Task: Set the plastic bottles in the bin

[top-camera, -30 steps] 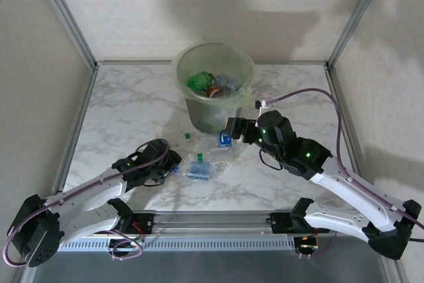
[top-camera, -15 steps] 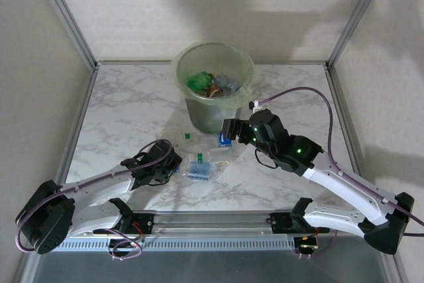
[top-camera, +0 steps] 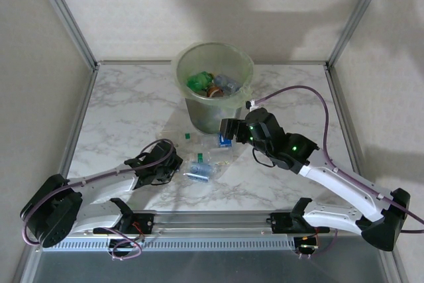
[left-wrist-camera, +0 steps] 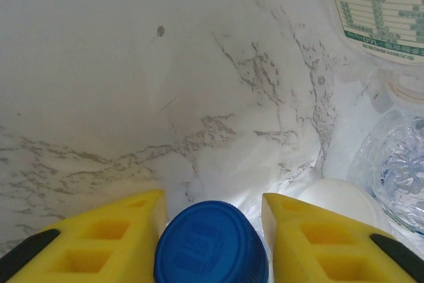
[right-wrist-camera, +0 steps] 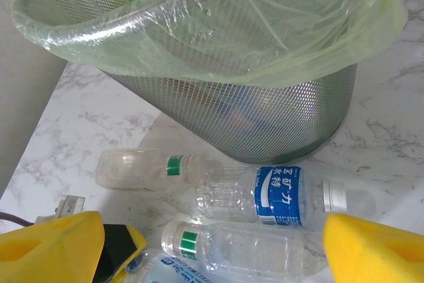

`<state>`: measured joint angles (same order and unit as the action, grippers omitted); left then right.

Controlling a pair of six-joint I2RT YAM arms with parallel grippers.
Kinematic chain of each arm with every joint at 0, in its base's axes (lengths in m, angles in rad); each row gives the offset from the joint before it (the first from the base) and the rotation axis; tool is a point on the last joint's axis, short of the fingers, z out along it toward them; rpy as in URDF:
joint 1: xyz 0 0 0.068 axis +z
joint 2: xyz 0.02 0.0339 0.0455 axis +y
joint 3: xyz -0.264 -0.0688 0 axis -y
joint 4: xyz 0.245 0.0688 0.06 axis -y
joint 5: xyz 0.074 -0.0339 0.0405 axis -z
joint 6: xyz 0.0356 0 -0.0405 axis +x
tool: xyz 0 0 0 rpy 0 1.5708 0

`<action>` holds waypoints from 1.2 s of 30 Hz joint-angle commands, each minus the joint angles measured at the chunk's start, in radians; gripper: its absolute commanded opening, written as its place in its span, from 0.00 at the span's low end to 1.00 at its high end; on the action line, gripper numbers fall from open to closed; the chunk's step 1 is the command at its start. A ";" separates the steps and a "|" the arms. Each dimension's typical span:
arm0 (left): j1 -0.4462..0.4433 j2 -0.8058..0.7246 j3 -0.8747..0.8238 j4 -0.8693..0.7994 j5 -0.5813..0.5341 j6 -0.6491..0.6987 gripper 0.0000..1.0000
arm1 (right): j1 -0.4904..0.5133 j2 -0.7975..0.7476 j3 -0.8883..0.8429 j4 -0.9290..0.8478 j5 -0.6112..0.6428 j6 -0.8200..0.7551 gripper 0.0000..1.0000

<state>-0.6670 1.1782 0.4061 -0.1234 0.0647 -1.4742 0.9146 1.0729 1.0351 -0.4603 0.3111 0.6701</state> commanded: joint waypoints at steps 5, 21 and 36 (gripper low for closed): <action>-0.009 -0.061 -0.013 -0.030 -0.023 -0.015 0.28 | 0.008 -0.004 0.031 0.004 -0.006 0.013 0.86; -0.007 -0.366 0.195 -0.065 -0.139 0.259 0.17 | 0.009 -0.099 0.078 0.057 -0.090 0.028 0.89; -0.005 -0.406 0.463 -0.040 -0.258 0.477 0.00 | 0.009 -0.185 0.137 0.036 -0.063 0.059 0.94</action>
<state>-0.6670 0.7460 0.7753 -0.1783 -0.1261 -1.0790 0.9154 0.9192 1.1412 -0.4099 0.1921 0.7155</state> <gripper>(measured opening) 0.354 0.936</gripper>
